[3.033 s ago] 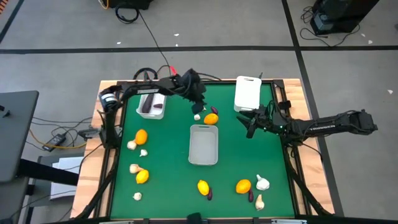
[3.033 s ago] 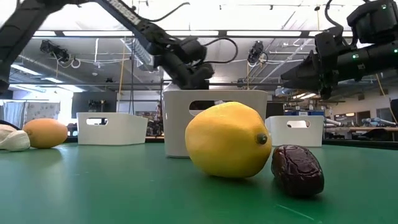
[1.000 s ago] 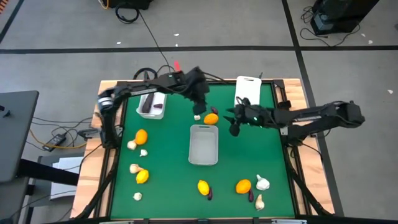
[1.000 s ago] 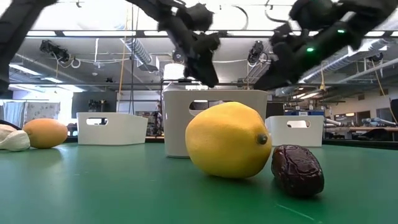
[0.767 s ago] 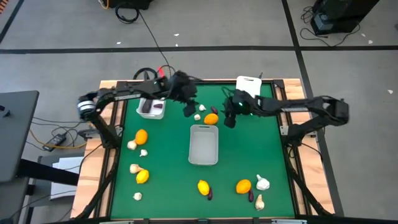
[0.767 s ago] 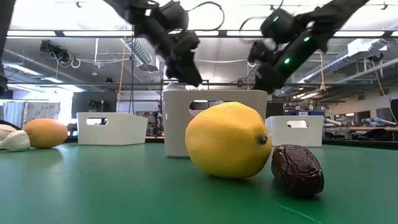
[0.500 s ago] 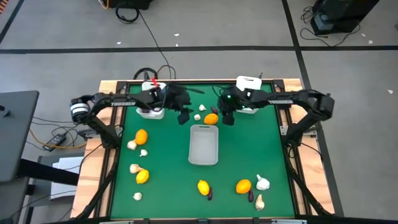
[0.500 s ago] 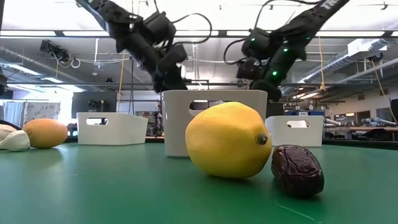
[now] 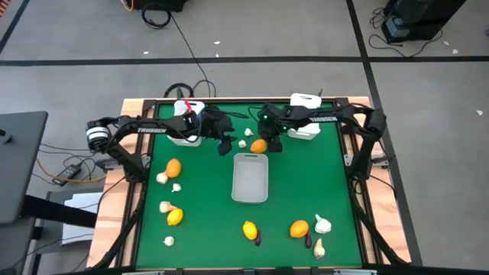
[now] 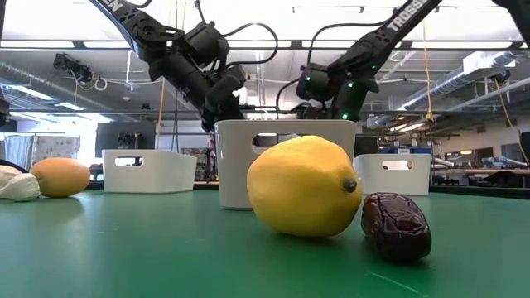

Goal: Sort produce into baskets
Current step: Put the eggplant into the left white bin

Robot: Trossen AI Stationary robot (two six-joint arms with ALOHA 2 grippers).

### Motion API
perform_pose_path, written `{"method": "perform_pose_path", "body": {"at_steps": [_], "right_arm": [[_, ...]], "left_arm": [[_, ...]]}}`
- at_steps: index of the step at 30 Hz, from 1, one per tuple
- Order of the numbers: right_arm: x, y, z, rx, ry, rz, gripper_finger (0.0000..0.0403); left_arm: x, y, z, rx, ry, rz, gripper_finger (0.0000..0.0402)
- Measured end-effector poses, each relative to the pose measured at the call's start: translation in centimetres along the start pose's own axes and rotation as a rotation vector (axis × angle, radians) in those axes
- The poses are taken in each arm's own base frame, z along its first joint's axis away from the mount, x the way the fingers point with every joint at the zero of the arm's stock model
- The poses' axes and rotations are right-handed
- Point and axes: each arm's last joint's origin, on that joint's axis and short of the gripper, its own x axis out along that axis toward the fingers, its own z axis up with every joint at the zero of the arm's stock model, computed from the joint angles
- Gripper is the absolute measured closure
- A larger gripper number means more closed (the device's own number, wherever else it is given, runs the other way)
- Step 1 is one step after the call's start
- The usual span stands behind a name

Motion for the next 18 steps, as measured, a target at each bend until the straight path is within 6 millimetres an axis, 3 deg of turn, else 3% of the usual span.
{"method": "perform_pose_path", "body": {"at_steps": [12,18], "right_arm": [[1.9,-1.9,1.1,0.019,0.046,0.055,0.0229],[1.9,-2.4,0.9,0.030,0.029,0.076,0.0292]], "left_arm": [[0.0,0.1,0.1,0.001,-0.015,0.002,0.0205],[0.0,0.1,0.1,0.000,-0.011,0.002,0.0205]]}}
